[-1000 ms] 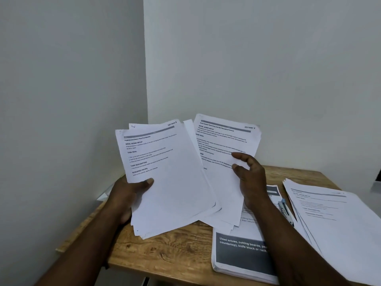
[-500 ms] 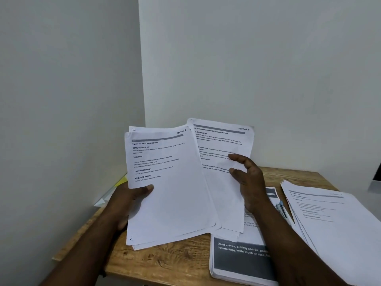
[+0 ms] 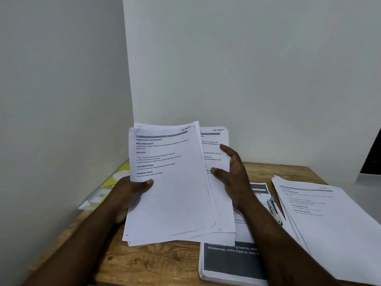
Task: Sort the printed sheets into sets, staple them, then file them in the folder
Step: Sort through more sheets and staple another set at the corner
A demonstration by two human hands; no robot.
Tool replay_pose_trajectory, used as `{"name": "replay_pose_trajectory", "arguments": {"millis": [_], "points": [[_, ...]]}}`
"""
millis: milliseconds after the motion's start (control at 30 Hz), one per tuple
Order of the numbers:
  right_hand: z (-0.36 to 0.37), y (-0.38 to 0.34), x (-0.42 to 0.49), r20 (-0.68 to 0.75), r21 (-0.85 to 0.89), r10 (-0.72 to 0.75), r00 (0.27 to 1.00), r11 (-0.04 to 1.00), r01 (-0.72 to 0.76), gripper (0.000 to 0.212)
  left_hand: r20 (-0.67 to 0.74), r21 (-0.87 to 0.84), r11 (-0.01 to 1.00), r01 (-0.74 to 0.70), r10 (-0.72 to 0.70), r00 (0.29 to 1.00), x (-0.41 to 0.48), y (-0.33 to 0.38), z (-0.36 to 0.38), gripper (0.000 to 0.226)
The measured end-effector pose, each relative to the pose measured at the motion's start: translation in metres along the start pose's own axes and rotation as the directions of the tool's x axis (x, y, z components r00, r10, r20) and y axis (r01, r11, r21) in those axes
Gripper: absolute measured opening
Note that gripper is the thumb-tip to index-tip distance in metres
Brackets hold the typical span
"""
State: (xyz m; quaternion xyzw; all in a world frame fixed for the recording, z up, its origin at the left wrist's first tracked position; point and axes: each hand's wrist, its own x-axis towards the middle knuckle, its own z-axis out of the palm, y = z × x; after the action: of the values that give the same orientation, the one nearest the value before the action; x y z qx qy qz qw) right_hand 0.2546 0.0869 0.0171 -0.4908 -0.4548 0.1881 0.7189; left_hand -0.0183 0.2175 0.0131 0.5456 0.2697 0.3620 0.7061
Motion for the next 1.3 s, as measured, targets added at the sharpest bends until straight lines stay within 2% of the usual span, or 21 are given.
{"name": "replay_pose_trajectory", "arguments": {"millis": [100, 200, 433, 633, 833, 1200, 1300], "points": [[0.0003, 0.0045, -0.0005, -0.014, 0.009, 0.040, 0.999, 0.999, -0.039, 0.085, -0.051, -0.041, 0.997, -0.058, 0.056, 0.997, 0.0018, -0.0047, 0.0021, 0.035], [0.0018, 0.0080, 0.0007, -0.030, -0.057, 0.046, 0.998, 0.997, -0.048, 0.096, -0.057, -0.048, 0.995, -0.082, 0.079, 0.995, 0.0019, -0.0057, -0.0003, 0.036], [-0.0002, 0.0042, 0.0019, -0.084, -0.189, -0.019, 0.996, 0.982, 0.003, 0.092, -0.054, -0.034, 0.992, -0.118, 0.116, 0.992, -0.0014, -0.0066, 0.0048, 0.035], [0.0030, -0.0005, -0.0049, -0.062, -0.278, -0.048, 0.997, 0.960, 0.029, 0.102, -0.037, -0.044, 0.990, -0.137, 0.135, 0.990, 0.0004, -0.0110, 0.0017, 0.040], [0.0022, 0.0001, -0.0041, -0.067, -0.274, -0.054, 0.996, 0.961, 0.033, 0.091, -0.032, -0.018, 0.987, -0.162, 0.162, 0.986, 0.0017, -0.0122, -0.0015, 0.049], [0.0028, 0.0067, 0.0005, -0.095, -0.209, -0.033, 0.995, 0.978, 0.012, 0.089, -0.039, -0.011, 0.987, -0.162, 0.162, 0.986, -0.0023, -0.0107, 0.0008, 0.040], [0.0042, 0.0052, 0.0013, -0.124, -0.237, -0.019, 0.992, 0.971, -0.011, 0.069, -0.029, -0.019, 0.986, -0.166, 0.165, 0.986, -0.0014, -0.0111, 0.0007, 0.041]]}}
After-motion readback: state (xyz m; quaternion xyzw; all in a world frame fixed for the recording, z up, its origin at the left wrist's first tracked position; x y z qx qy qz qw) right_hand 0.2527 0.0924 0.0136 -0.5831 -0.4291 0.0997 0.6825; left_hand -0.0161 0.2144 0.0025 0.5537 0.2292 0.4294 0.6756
